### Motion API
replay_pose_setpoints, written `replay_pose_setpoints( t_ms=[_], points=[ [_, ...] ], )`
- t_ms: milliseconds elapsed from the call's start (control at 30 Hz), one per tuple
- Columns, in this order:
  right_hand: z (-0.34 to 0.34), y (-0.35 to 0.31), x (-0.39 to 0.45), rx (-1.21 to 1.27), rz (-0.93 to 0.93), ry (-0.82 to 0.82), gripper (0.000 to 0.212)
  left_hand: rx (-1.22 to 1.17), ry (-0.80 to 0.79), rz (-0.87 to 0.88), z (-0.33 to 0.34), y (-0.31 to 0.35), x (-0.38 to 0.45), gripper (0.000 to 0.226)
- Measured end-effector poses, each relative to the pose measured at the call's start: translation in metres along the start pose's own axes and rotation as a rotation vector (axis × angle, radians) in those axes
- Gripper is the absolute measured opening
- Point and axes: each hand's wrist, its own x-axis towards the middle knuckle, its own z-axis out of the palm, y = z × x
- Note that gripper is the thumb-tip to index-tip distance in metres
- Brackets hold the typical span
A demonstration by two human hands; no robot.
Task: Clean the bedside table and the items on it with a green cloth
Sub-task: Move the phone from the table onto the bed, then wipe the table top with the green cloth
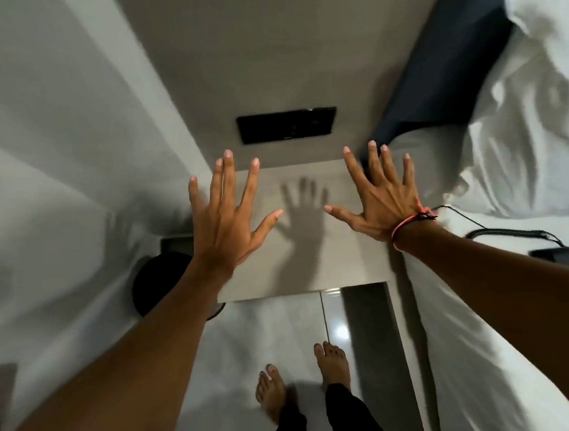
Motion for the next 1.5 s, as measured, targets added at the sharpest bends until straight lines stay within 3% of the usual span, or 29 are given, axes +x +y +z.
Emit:
replay_pose_setpoints(
  t_ms=[200, 433, 733, 900, 1000, 1100, 1200, 1333, 1400, 1500],
  points=[
    [-0.011, -0.082, 0.036, -0.030, -0.289, -0.005, 0.103, 0.094, -0.063, -0.285, -0.023, -0.069, -0.062, 0.086],
    [-0.026, -0.192, 0.036, -0.052, -0.632, 0.002, 0.101, 0.201, -0.023, -0.590, -0.059, -0.106, -0.150, 0.086],
    [-0.044, -0.341, -0.041, 0.023, -1.035, 0.005, 0.102, 0.321, -0.118, -0.977, -0.119, -0.121, -0.300, 0.078],
    [-0.049, -0.420, -0.105, 0.081, -1.223, 0.013, 0.095, 0.407, -0.096, -1.181, -0.147, -0.135, -0.380, 0.068],
    [-0.053, -0.457, -0.133, 0.225, -1.279, -0.080, 0.084, 0.387, -0.038, -1.335, -0.159, -0.144, -0.421, 0.056],
    [-0.049, -0.490, -0.154, 0.438, -1.245, -0.303, 0.067, 0.359, 0.043, -1.547, -0.167, -0.149, -0.458, 0.045],
    [-0.040, -0.517, -0.175, 0.624, -1.071, -0.476, 0.061, 0.265, 0.051, -1.742, -0.168, -0.151, -0.486, 0.045],
    [-0.024, -0.546, -0.199, 0.851, -0.712, -0.512, 0.051, 0.075, 0.067, -1.846, -0.165, -0.157, -0.503, 0.057],
    [-0.019, -0.557, -0.205, 0.928, -0.562, -0.527, 0.047, -0.012, 0.171, -1.855, -0.164, -0.162, -0.504, 0.055],
    [-0.016, -0.567, -0.209, 0.970, -0.487, -0.570, 0.046, -0.182, 0.338, -1.889, -0.160, -0.165, -0.498, 0.051]
  ],
)
